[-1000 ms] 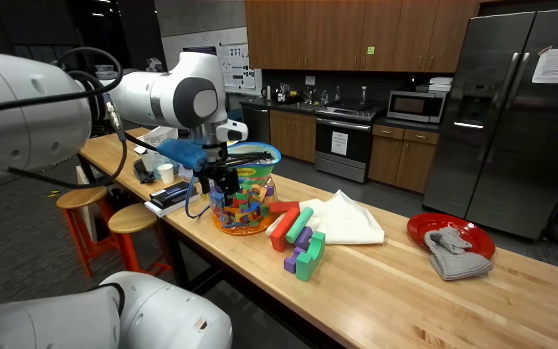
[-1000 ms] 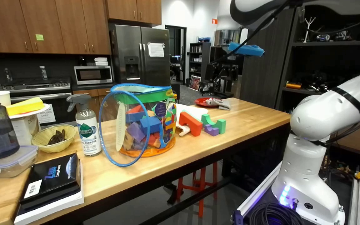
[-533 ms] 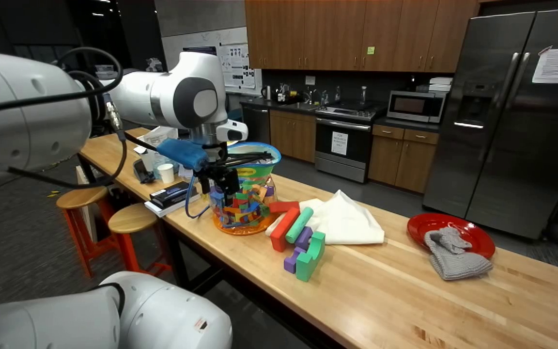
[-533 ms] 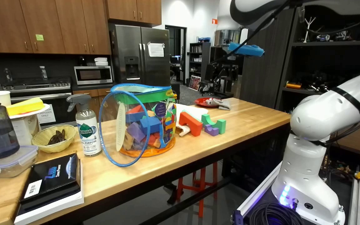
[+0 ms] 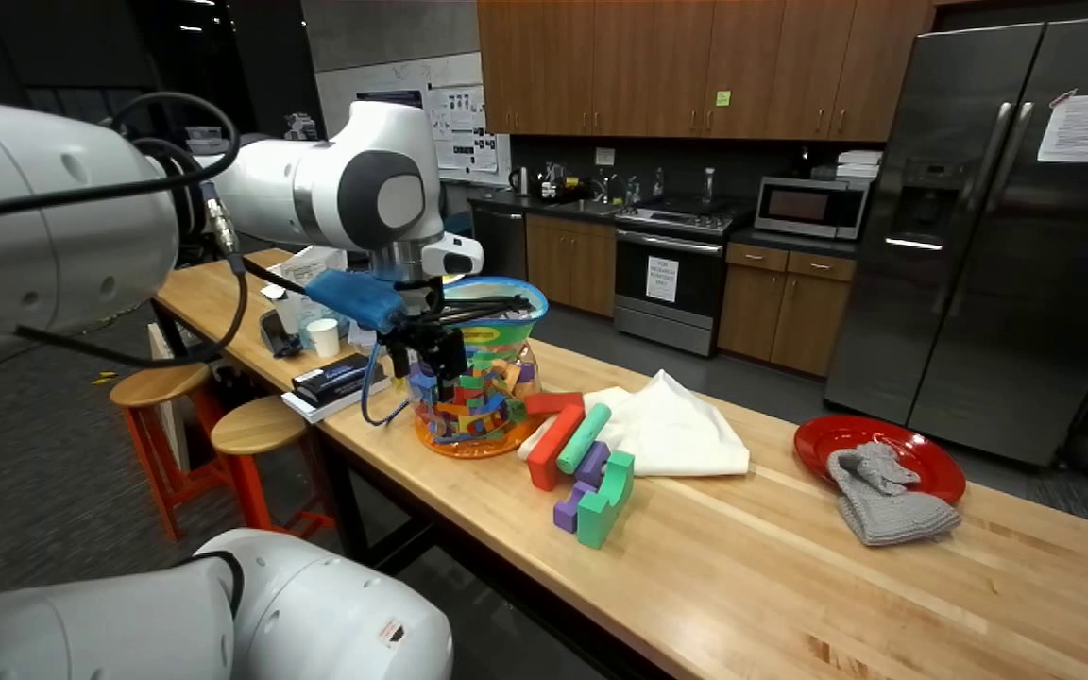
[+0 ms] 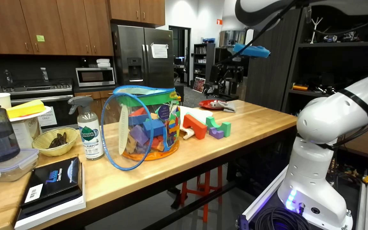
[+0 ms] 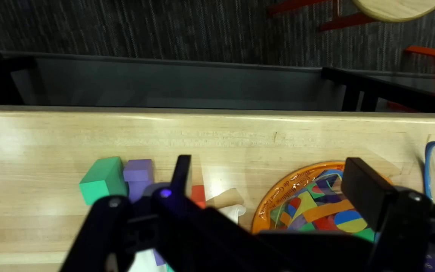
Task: Take the green block out of the clear bag
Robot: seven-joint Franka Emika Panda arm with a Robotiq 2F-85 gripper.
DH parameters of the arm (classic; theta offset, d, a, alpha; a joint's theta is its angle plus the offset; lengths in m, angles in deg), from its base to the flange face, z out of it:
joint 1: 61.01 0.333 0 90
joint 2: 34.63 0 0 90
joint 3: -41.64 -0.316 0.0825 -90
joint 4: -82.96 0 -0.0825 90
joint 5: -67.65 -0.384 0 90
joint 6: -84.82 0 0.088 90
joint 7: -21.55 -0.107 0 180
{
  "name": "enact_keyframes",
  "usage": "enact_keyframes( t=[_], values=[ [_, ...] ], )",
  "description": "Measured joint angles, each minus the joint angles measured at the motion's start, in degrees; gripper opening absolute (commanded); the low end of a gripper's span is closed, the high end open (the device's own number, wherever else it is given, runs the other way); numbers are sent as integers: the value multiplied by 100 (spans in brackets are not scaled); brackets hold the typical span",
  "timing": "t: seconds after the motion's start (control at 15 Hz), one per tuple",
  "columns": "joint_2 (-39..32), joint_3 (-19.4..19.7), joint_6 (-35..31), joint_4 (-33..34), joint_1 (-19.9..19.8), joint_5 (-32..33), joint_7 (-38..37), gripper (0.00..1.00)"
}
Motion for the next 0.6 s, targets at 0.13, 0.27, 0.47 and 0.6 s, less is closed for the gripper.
enact_keyframes(
  t=[0.13, 0.27, 0.47, 0.6],
  values=[
    [-2, -15, -1, 0, -8, 0, 2, 100],
    [-40, -71, -94, 0, -25, 0, 1, 100],
    [-217, -164, -419, 71, -74, 27, 5, 100],
    [-391, -174, -647, 229, -108, 113, 32, 100]
  ],
)
